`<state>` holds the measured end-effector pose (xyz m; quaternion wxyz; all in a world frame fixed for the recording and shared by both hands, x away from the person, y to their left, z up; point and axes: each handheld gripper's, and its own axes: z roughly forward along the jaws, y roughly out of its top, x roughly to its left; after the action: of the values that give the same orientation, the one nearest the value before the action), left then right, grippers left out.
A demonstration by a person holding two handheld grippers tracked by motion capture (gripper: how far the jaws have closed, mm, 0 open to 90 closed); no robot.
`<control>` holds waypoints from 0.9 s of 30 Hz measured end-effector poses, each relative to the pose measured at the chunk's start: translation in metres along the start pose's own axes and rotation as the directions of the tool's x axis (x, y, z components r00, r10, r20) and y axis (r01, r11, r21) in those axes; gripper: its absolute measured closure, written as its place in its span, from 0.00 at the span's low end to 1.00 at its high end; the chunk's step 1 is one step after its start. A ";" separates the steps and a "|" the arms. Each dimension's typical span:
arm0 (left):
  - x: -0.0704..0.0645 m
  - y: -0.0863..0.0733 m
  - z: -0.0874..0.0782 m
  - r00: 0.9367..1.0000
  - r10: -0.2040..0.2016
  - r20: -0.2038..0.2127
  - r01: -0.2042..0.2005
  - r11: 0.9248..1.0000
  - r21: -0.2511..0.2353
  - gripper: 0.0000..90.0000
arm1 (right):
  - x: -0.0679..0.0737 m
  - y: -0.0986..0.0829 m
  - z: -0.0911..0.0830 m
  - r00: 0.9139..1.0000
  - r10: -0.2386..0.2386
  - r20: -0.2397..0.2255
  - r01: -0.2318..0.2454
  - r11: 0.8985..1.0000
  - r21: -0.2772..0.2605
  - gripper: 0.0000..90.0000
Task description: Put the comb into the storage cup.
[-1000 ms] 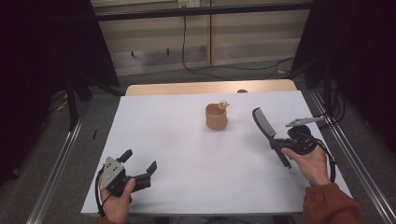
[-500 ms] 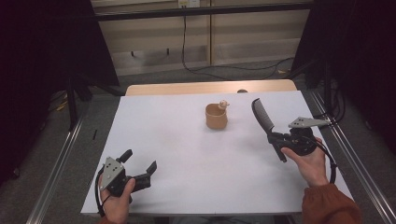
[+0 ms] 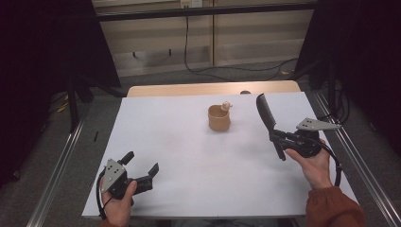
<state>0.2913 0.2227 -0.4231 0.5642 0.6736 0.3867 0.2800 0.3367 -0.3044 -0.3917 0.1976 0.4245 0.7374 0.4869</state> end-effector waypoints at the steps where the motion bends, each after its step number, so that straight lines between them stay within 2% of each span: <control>1: 0.000 0.000 0.000 1.000 0.000 0.000 0.000 1.000 0.000 0.02 | 0.001 0.001 -0.001 1.000 -0.014 -0.001 0.014 1.000 -0.014 0.81; 6: 0.000 0.000 0.000 1.000 0.002 -0.001 -0.002 1.000 0.000 0.02 | 0.005 0.005 -0.003 1.000 -0.021 -0.010 0.020 0.997 -0.070 0.81; 11: 0.000 0.000 0.000 1.000 0.001 0.000 -0.001 1.000 -0.001 0.02 | 0.007 0.008 -0.004 1.000 -0.007 -0.030 0.004 0.994 -0.113 0.81; 21: -0.001 0.000 0.001 1.000 0.005 0.001 -0.005 1.000 0.001 0.02 | 0.011 0.022 0.002 0.998 0.003 -0.059 -0.012 0.986 -0.164 0.81; 27: -0.001 0.000 0.001 1.000 0.001 0.008 -0.001 1.000 -0.006 0.02 | 0.008 0.037 0.003 0.998 0.015 -0.068 -0.030 0.974 -0.225 0.81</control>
<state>0.2919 0.2213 -0.4232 0.5676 0.6733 0.3833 0.2786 0.3498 -0.2901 -0.3593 0.2146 0.3914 0.6783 0.5837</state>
